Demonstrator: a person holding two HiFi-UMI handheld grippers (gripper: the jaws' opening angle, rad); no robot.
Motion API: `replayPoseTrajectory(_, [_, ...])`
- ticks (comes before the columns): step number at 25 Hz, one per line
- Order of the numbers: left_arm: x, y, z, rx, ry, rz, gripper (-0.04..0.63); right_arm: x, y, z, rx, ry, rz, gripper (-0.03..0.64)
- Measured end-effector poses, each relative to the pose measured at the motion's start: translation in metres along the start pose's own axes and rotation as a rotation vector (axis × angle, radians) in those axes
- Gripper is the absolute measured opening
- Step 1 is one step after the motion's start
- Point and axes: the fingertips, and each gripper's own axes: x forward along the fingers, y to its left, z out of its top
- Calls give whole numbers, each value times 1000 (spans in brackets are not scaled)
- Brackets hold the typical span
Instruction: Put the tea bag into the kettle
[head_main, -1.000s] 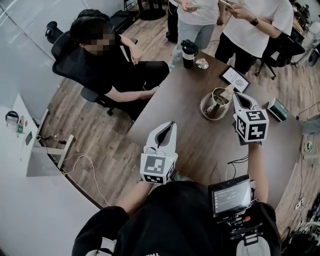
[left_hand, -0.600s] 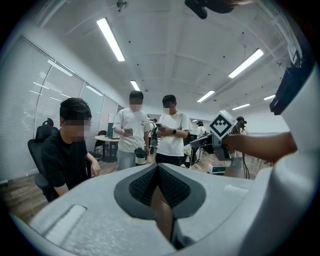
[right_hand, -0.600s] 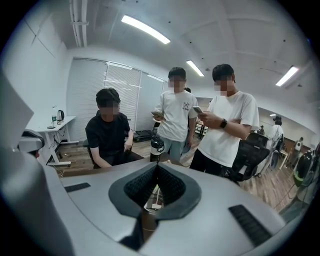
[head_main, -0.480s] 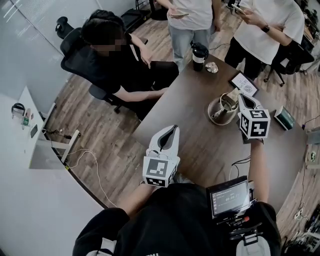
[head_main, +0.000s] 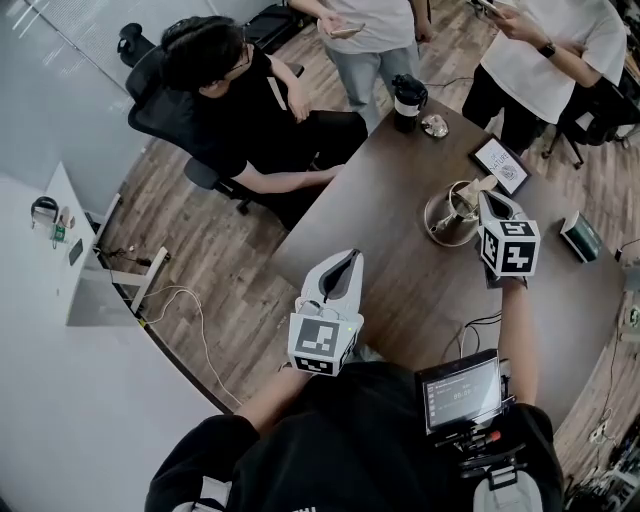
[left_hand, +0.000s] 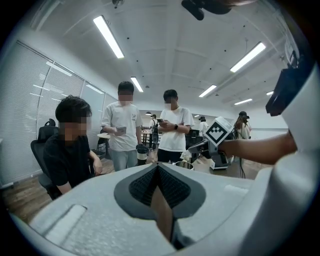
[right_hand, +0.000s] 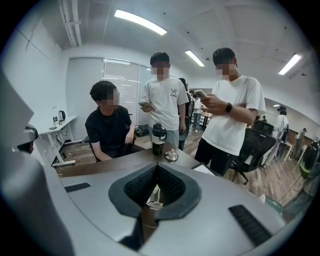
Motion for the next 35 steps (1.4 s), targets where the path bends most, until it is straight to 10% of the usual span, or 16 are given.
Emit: replayPoseTrajectory(35, [15,-6,-26,-1,93,27,2,36,8,-69,47,101,25,8])
